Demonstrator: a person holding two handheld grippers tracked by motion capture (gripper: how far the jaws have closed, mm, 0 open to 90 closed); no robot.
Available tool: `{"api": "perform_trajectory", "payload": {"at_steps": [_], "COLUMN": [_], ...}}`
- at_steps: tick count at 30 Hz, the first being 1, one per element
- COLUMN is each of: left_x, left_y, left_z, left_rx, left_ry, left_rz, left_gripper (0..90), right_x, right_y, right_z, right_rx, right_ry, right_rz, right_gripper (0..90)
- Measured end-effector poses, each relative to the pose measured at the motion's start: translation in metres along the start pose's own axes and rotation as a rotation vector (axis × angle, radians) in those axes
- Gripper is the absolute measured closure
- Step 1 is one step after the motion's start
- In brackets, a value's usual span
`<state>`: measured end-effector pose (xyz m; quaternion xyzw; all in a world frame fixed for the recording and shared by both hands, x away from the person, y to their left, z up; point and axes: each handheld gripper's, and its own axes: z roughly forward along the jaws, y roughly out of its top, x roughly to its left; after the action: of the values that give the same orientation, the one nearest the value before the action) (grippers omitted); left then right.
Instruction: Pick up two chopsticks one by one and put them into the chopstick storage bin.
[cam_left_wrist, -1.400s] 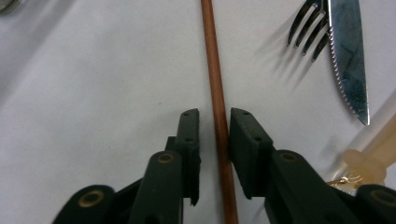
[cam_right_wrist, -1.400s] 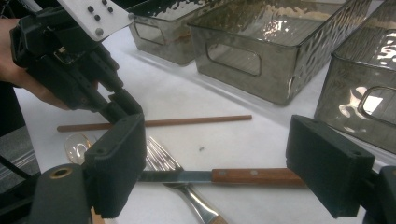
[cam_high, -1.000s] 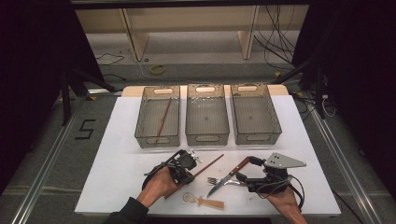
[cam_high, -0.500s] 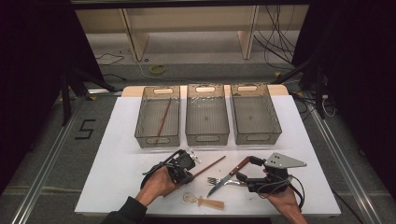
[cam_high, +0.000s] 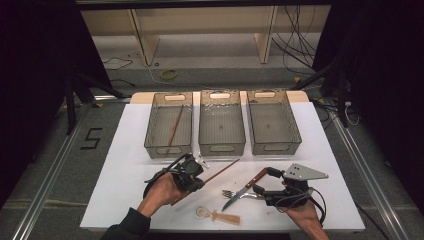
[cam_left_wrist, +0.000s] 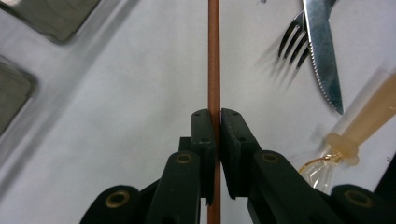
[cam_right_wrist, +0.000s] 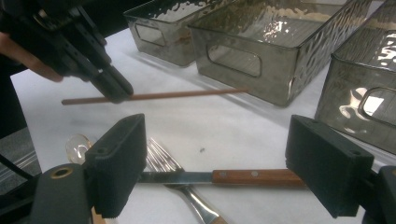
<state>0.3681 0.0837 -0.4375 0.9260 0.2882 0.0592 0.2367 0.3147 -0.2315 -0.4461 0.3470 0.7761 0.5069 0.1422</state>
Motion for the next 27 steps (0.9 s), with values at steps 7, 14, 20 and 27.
{"api": "perform_trajectory", "payload": {"at_steps": [7,14,20,27], "left_x": [0.013,0.032,0.049,0.073], "left_y": [0.001,0.004,0.01,0.017], "left_z": [-0.023,-0.043,-0.056,-0.068], "left_rx": [-0.076,-0.147,-0.176,-0.207], "left_ry": [0.008,0.03,0.056,0.1], "left_rz": [-0.033,-0.078,-0.101,-0.137], "left_gripper": [84.0,84.0,84.0,83.9], "right_x": [0.0,0.0,-0.001,-0.001], "right_y": [0.0,0.0,0.0,0.0], "right_z": [0.0,0.0,0.001,0.001], "right_rx": [0.0,-0.001,0.001,0.003], "right_ry": [0.001,0.003,0.004,0.004], "right_rz": [0.0,0.0,0.001,0.003], "right_gripper": [21.6,21.6,21.6,21.6]}}
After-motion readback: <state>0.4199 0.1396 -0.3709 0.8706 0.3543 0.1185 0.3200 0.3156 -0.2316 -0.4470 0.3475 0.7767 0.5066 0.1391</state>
